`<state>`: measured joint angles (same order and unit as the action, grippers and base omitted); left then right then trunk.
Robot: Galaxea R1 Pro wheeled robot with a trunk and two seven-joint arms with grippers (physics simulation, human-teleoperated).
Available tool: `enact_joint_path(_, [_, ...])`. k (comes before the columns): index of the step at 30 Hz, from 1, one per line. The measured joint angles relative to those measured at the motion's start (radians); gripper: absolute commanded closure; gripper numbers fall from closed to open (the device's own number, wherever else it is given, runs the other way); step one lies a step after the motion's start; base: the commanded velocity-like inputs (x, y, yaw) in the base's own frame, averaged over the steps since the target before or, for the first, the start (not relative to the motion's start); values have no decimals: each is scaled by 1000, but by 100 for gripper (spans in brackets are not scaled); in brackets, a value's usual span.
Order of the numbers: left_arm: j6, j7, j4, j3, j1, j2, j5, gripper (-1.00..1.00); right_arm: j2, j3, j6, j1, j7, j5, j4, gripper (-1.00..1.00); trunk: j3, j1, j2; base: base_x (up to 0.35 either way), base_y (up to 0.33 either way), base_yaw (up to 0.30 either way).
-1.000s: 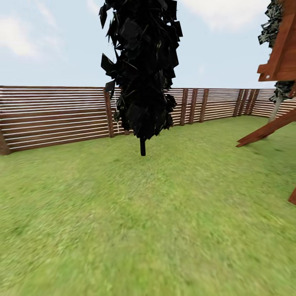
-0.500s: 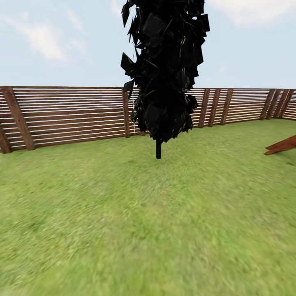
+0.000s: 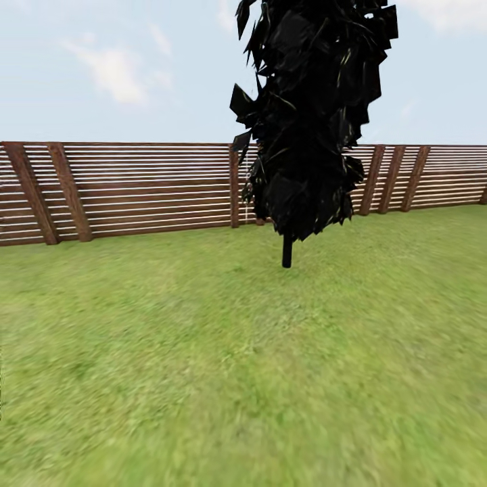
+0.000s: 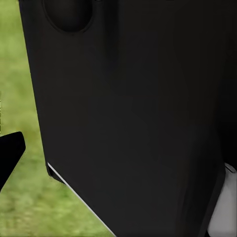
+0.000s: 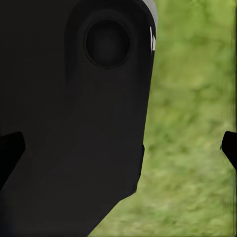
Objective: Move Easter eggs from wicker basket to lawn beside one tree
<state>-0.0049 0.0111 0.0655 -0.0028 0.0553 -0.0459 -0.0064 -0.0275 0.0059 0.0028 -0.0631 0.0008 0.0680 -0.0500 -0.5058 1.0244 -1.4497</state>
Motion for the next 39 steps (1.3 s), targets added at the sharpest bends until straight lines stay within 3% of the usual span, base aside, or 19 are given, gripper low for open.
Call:
enact_joint_path(9, [0, 0, 0, 0, 0, 0, 0, -100, 0, 0, 0, 0, 0, 0, 0, -100, 0, 0, 0, 336, 0, 70])
enact_joint_path(39, [0, 0, 0, 0, 0, 1, 1, -100, 0, 0, 0, 0, -1, 0, 0, -100, 0, 0, 0, 336, 0, 250])
